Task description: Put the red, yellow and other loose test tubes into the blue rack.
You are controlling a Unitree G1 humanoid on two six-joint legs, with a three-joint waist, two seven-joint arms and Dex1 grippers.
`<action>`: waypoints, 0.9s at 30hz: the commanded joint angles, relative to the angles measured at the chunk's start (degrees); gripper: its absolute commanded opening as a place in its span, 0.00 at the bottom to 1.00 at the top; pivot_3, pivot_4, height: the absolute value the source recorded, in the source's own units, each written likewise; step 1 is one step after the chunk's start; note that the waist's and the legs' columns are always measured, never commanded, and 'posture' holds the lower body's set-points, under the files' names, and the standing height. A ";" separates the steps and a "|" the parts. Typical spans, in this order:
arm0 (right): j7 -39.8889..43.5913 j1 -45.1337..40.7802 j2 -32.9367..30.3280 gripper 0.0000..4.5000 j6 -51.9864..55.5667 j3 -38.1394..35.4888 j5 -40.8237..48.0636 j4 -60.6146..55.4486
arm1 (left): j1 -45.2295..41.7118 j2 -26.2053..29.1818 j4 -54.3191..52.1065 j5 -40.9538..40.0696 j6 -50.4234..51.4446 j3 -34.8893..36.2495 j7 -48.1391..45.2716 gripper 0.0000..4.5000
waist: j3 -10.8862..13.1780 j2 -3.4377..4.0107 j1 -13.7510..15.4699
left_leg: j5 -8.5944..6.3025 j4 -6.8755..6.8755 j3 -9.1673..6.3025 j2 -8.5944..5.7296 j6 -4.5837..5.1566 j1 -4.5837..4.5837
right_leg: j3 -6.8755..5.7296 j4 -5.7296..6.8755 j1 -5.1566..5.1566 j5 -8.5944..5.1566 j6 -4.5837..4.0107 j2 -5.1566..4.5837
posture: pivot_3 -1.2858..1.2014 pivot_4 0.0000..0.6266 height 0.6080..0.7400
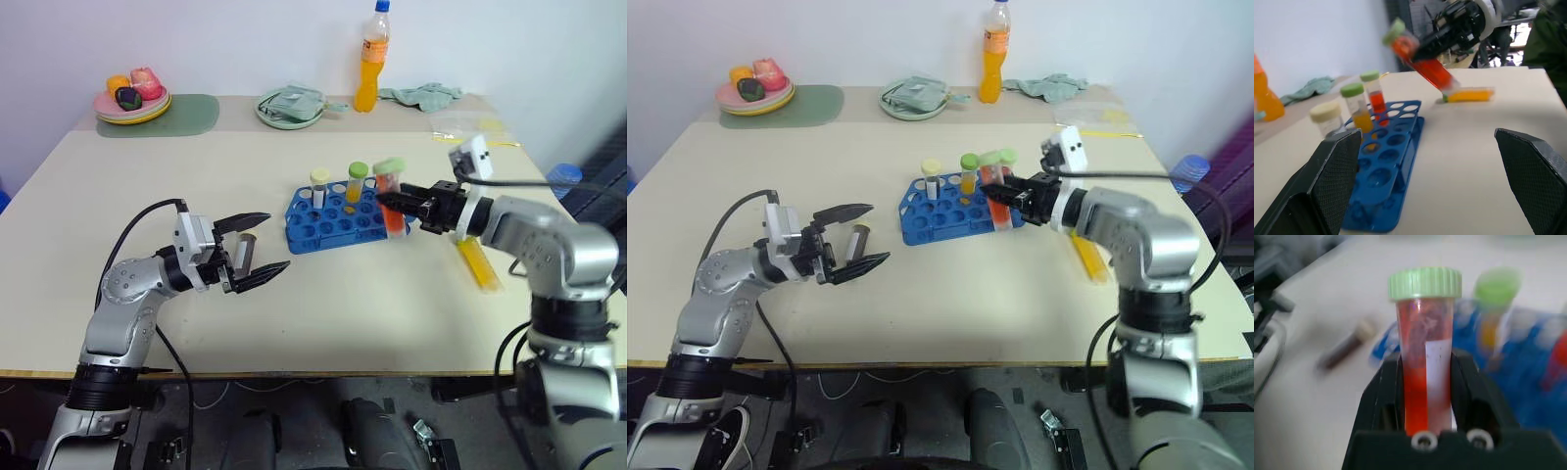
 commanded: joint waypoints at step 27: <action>-22.23 2.58 16.13 0.18 -48.84 2.15 -15.60 23.73 | -5.14 1.70 4.82 0.25 -2.72 2.32 -2.71 1.00 | 0.02 0.04 -0.43 | 0.00 -0.06 0.02 0.01 0.00 0.13 | 0.05 0.11 0.01 0.01 -0.03 -0.01 | 0.52 0.24 1.00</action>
